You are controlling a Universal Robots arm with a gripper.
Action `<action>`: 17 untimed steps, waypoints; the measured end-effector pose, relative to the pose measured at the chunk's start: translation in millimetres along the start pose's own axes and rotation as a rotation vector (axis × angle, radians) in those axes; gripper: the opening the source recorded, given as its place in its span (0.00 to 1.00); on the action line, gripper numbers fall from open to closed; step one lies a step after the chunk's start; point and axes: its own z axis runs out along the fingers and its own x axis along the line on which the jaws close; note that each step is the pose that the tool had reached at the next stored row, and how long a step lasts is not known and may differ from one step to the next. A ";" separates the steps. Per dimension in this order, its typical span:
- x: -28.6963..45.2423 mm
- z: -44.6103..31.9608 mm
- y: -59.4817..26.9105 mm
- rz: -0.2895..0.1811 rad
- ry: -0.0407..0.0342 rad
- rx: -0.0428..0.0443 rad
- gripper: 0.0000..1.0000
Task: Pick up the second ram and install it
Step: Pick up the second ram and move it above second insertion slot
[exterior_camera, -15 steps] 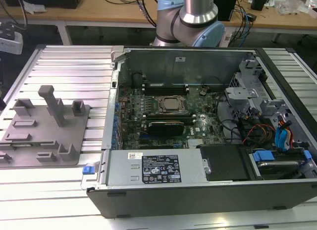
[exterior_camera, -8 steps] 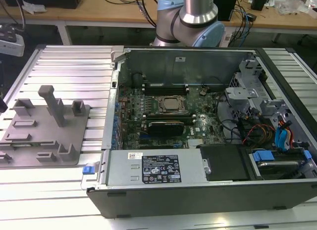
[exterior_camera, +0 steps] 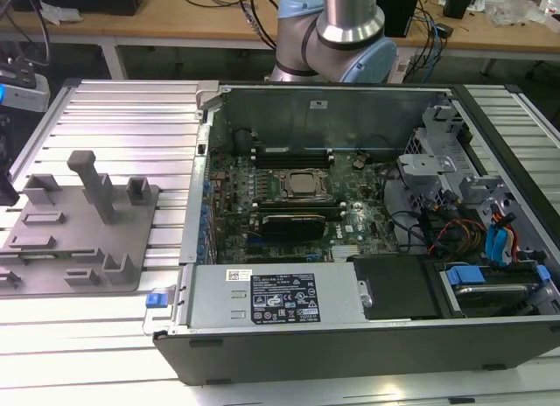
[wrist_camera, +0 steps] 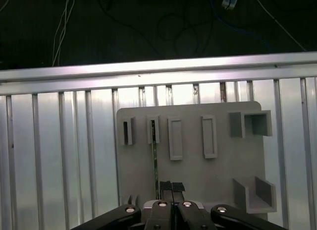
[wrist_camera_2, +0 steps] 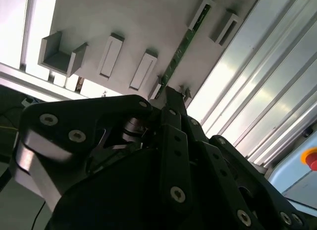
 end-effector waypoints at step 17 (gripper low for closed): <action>-0.3 20.7 -0.6 0.000 0.0001 0.0001 0.08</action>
